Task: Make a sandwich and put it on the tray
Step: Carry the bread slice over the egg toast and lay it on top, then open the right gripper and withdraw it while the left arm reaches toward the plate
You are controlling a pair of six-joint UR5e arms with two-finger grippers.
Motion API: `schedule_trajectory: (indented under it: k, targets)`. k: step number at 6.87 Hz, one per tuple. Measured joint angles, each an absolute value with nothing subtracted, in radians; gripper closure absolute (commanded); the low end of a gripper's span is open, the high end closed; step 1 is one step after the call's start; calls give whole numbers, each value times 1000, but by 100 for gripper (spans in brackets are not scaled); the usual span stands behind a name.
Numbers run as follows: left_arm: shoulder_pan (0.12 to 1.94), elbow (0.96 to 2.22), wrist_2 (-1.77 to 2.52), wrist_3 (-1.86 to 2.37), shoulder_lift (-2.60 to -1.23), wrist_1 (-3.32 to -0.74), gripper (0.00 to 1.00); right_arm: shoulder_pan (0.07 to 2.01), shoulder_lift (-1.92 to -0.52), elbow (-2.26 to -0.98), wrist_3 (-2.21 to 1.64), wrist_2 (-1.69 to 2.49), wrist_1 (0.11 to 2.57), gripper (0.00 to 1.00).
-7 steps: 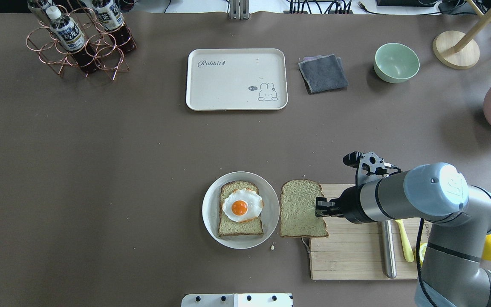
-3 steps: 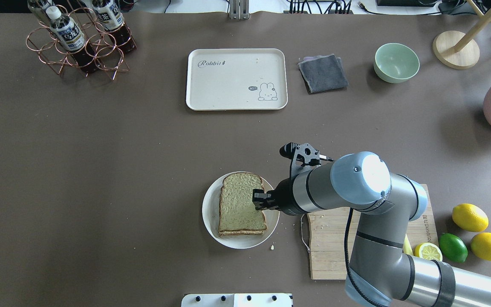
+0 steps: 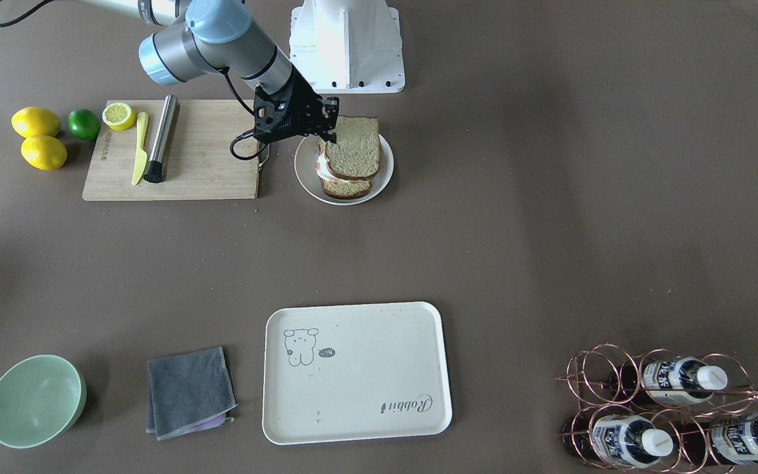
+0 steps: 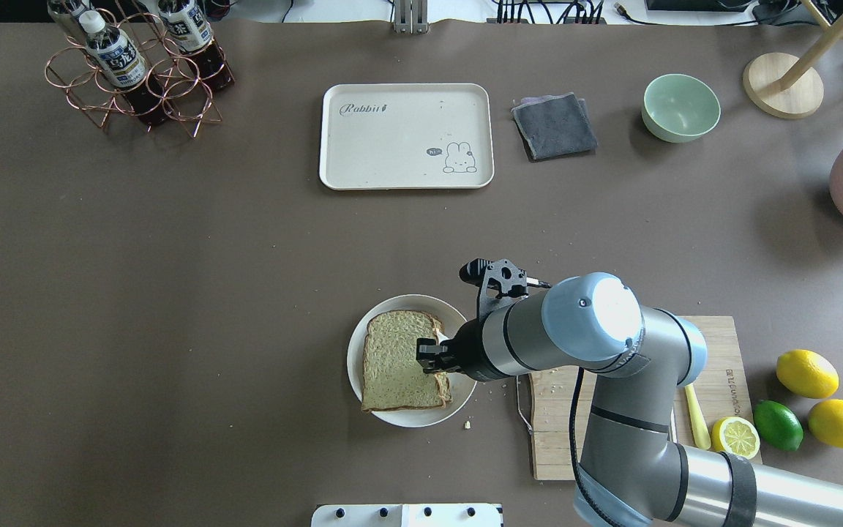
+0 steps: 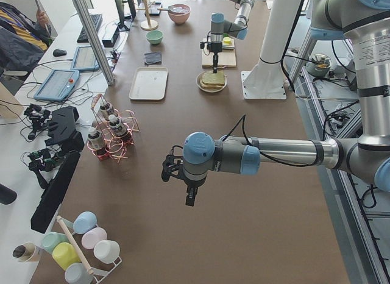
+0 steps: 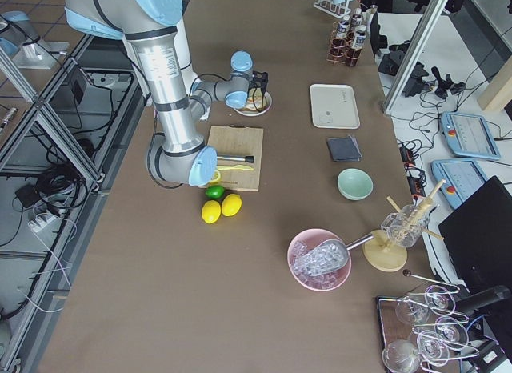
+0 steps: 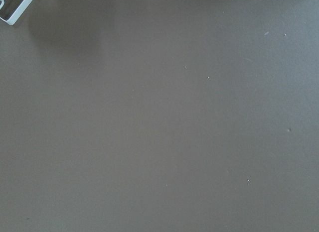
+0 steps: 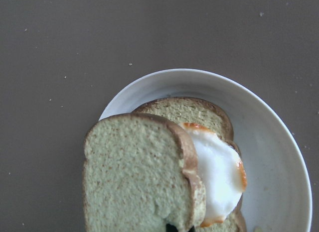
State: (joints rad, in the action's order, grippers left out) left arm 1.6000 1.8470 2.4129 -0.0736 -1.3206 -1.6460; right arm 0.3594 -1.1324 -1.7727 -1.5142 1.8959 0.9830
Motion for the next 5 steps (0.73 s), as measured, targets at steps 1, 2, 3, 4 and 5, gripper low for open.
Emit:
schedule_trajectory:
  k: [1,2,3,4,5]
  targets:
    - [1600,1848,2413,-74,-1319,-1646,3,361,-1133,-1765,-1516,1896,978,100]
    - [1600,1849,2413,-74,-1318,-1646,3,364,-1135,-1762,-1517,1898,977,100]
    - [1600,1849,2414,-74,-1318,-1646,3,366,-1138,-1761,-1518,1903,977,100]
    - [1600,1850,2414,-74,-1318,-1646,3,366,-1140,-1760,-1519,1905,977,93]
    - [1600,1850,2420,-74,-1318,-1647,3,367,-1141,-1759,-1518,1906,979,55]
